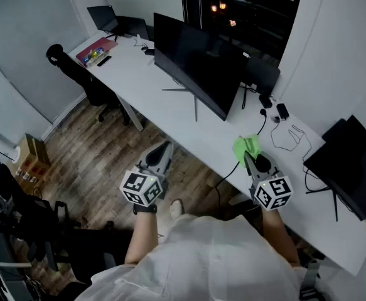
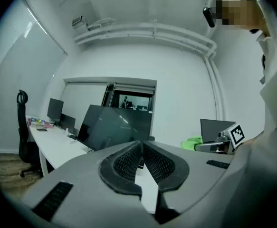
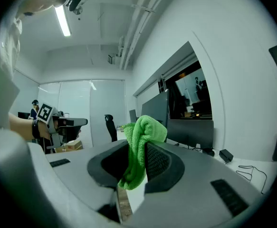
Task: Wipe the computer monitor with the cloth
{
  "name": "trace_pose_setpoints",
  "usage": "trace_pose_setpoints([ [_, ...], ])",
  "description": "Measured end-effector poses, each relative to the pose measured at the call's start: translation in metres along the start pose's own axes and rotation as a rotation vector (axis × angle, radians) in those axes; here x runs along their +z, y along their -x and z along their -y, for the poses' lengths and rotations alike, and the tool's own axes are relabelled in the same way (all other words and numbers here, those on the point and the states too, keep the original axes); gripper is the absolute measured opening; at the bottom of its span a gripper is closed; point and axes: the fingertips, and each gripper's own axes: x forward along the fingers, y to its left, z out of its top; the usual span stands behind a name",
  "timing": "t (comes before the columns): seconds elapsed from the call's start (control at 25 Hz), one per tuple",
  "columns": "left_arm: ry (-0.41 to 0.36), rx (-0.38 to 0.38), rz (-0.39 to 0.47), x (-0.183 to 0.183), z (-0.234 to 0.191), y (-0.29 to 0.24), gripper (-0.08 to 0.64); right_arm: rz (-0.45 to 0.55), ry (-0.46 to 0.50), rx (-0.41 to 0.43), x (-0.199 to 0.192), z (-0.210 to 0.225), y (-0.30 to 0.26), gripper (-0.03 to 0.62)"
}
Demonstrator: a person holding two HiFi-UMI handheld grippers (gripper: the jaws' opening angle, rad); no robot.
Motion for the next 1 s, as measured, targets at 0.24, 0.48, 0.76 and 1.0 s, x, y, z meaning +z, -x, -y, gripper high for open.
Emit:
trace_pose_setpoints([
  [0.24,-0.002,-0.001,0.001,0.001,0.001,-0.002,0.029,0.000,0.001,0.010,-0.001,-0.002,-0.002,0.071],
  [0.48,-0.004,0.000,-0.003,-0.001,0.003,-0.002,0.029,0.000,-0.002,0.015,-0.001,0.001,-0.001,0.071],
  [0.76,-0.004,0.007,-0.012,-0.004,0.002,0.003,0.029,0.032,-0.030,0.039,0.004,-0.004,-0.003,0.071],
  [1.0,0.000,0.017,-0.023,-0.009,-0.001,0.007,0.029,0.026,-0.041,0.052,0.002,-0.006,-0.008,0.071],
])
